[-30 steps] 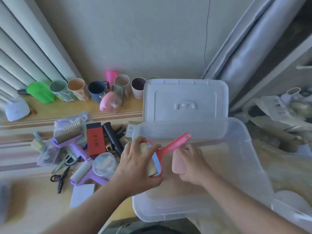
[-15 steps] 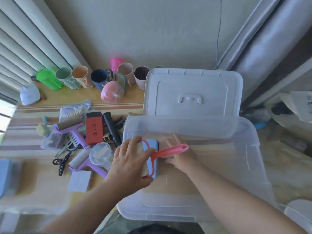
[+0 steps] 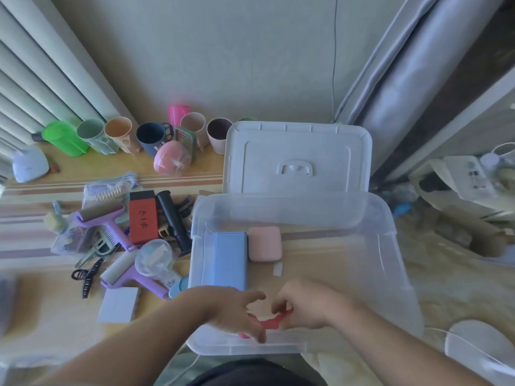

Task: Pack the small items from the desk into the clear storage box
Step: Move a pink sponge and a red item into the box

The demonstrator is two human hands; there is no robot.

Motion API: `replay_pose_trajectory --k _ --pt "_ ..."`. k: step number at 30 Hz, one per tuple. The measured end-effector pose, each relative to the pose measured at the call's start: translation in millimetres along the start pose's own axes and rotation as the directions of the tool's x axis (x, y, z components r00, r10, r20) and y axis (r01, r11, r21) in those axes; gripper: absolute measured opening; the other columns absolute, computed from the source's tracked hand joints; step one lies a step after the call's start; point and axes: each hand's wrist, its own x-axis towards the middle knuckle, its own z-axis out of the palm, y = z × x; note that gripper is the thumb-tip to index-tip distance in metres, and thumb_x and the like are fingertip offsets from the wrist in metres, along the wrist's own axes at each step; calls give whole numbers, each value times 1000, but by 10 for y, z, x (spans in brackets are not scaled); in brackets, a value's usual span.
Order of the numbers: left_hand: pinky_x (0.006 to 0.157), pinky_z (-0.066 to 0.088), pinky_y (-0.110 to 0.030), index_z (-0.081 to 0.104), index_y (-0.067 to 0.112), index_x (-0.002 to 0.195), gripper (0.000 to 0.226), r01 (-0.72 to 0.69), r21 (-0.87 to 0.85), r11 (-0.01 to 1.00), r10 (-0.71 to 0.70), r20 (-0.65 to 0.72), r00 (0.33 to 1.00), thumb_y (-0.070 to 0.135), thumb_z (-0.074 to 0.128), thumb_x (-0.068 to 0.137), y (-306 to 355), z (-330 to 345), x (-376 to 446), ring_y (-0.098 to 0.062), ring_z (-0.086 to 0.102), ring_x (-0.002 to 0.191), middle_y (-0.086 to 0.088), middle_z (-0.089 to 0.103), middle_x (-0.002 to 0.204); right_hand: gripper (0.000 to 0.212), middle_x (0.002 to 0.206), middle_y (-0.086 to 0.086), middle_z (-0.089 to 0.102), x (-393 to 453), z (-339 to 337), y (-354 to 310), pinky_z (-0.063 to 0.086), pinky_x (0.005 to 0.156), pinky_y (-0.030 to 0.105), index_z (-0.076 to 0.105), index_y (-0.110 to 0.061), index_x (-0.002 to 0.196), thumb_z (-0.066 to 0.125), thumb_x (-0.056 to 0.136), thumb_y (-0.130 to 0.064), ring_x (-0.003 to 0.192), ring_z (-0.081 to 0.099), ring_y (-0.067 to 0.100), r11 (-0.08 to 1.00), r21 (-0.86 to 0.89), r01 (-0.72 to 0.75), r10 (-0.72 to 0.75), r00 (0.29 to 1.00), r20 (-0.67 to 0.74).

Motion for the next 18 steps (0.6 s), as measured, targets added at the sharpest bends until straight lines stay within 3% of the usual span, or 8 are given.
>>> replay_pose_trajectory --k 2,4,8,10,13,15,18 --pt "113 34 -47 24 52 151 86 5 -31 999 -4 23 1000 69 62 75 -11 33 -30 -20 48 134 16 56 144 28 112 -15 72 55 88 -21 53 85 33 75 -34 122 72 96 -41 97 64 11 999 51 -12 10 999 42" --pt "111 38 -44 30 54 148 69 -23 -21 1000 21 -58 998 53 58 84 -47 76 -33 -20 51 130 11 59 141 26 115 -14 72 138 124 -69 52 86 33 75 -35 123 67 99 -38 98 63 11 997 75 2 -7 998 58" --pt "101 47 -43 42 46 145 57 -84 229 970 154 -308 939 20 47 95 -151 122 7 -25 54 124 -1 61 133 26 117 -9 72 425 170 -148 52 87 36 74 -33 124 63 101 -36 98 63 15 997 -29 70 -66 991 113" --pt "102 47 -41 57 39 134 51 -101 408 907 313 -495 811 18 48 89 -242 151 14 -25 57 119 3 66 121 25 117 -9 74 566 189 -185 55 89 38 75 -32 123 65 100 -34 102 65 16 996 -72 59 -52 994 92" --pt "111 42 -46 71 34 113 37 -27 515 857 454 -728 513 28 57 79 -451 206 18 -31 55 126 4 66 117 22 109 -10 75 722 253 -174 53 82 34 74 -31 114 68 93 -33 98 65 17 997 -77 12 -13 1000 -12" --pt "115 34 -55 70 33 116 40 10 447 894 397 -804 442 34 67 76 -562 228 -38 -37 45 136 -4 58 133 25 114 -8 75 758 290 -162 54 88 36 72 -31 118 67 93 -34 106 66 20 997 -78 -8 6 1000 -23" --pt "117 27 -60 64 33 127 52 71 327 942 270 -869 414 40 67 76 -719 310 -117 -41 33 142 -12 41 151 36 128 -4 72 744 322 -141 53 96 38 67 -31 132 66 97 -39 117 65 23 997 -73 -35 35 999 1"
